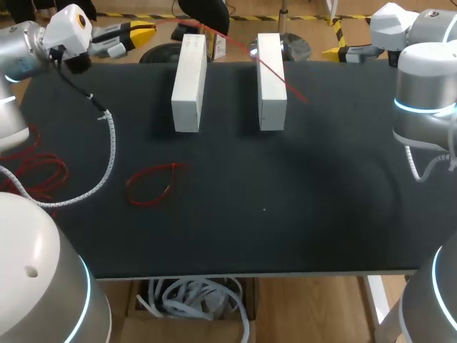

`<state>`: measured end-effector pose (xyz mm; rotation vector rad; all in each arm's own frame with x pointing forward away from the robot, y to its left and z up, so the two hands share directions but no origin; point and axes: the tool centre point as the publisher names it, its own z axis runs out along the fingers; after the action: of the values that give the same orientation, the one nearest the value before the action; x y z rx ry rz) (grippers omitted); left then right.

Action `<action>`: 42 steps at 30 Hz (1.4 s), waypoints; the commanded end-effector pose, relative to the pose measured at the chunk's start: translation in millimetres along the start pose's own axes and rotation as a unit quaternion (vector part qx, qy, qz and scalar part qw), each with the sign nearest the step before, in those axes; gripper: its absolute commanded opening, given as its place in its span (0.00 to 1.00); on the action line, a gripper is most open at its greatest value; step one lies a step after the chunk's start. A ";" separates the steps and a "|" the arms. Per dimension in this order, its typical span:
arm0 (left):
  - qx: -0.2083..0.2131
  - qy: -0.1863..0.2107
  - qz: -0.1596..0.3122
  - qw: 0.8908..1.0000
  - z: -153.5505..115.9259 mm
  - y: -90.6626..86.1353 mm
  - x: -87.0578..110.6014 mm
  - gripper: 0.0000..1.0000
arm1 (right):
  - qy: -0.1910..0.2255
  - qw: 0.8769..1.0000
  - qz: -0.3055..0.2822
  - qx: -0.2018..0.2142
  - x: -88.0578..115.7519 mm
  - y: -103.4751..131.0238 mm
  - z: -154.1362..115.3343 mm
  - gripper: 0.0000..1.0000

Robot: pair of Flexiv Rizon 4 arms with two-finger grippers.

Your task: Grab the tape and strap the tape.

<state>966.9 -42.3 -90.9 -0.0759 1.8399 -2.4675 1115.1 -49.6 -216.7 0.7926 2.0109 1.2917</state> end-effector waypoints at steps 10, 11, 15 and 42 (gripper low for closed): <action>0.000 0.002 0.000 1.000 -0.8 0.4 -0.8 0.00 | 0.000 1.000 0.000 0.000 -0.1 0.0 -0.3 1.00; 0.000 0.002 0.000 1.000 -0.8 0.4 -0.8 0.00 | 0.000 1.000 0.000 0.000 -0.1 0.0 -0.3 1.00; 0.000 0.002 0.000 1.000 -0.8 0.4 -0.8 0.00 | 0.000 1.000 0.000 0.000 -0.1 0.0 -0.3 1.00; 0.000 0.002 0.000 1.000 -0.8 0.4 -0.8 0.00 | -0.154 0.979 0.115 -0.063 42.7 -17.8 -101.9 1.00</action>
<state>966.9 -42.5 -91.0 -0.0758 1.8400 -2.4680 1022.7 -86.2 -202.2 1.0963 1.7388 1.3330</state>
